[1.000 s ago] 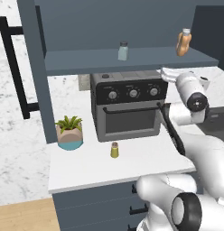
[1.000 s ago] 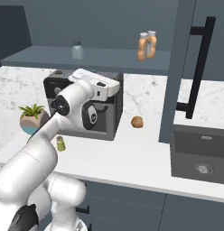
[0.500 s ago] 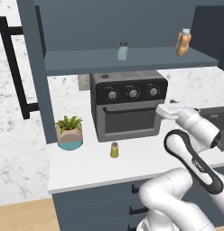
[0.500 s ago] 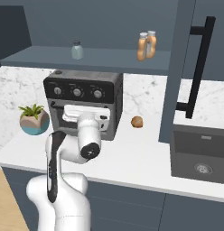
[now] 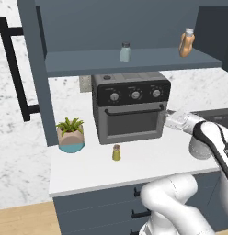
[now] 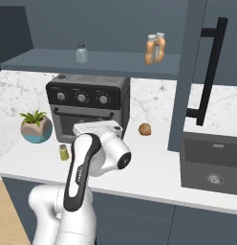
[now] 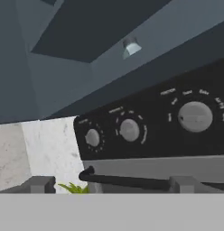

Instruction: Put the shaker and condiment bottle from the counter next to their counterparts in the cabinet.

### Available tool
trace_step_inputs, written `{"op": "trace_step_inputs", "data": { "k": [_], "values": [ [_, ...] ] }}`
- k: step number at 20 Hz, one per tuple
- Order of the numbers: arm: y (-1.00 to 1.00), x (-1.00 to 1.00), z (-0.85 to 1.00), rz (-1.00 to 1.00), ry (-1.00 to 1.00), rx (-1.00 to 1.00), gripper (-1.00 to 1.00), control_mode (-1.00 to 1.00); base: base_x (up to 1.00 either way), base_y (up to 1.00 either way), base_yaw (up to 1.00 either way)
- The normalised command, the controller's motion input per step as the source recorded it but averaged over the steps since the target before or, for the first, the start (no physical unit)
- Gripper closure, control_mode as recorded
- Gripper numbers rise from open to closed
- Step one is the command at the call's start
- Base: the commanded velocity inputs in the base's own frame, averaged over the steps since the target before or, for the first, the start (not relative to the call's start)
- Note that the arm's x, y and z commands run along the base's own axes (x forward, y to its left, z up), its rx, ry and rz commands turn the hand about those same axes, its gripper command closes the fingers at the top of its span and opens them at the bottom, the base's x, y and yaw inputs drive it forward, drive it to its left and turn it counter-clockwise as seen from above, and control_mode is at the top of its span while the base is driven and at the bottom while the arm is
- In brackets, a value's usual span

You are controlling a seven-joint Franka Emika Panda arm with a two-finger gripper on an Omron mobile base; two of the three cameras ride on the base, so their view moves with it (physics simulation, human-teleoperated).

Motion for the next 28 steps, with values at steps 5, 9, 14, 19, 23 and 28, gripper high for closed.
{"op": "trace_step_inputs", "data": {
  "k": [5,9,14,19,23,28],
  "values": [
    [0.5,-0.67,-0.09,0.33,-0.01,-0.01,-1.0,-1.0,0.0,0.0,0.0],
    [0.92,-0.82,-0.09,0.5,0.0,-0.11,-1.0,-1.0,0.0,0.0,0.0],
    [0.31,-0.17,-0.02,0.21,0.02,-0.04,-1.0,-1.0,0.0,0.0,0.0],
    [0.16,-0.14,-0.35,0.2,0.15,-0.27,-1.0,-1.0,0.0,0.0,0.0],
    [0.49,-0.31,-0.54,0.44,0.28,-0.52,-1.0,-1.0,0.0,0.0,0.0],
    [0.14,-0.06,-0.01,0.07,0.01,-0.03,-1.0,-1.0,0.0,0.0,0.0]
  ]
}}
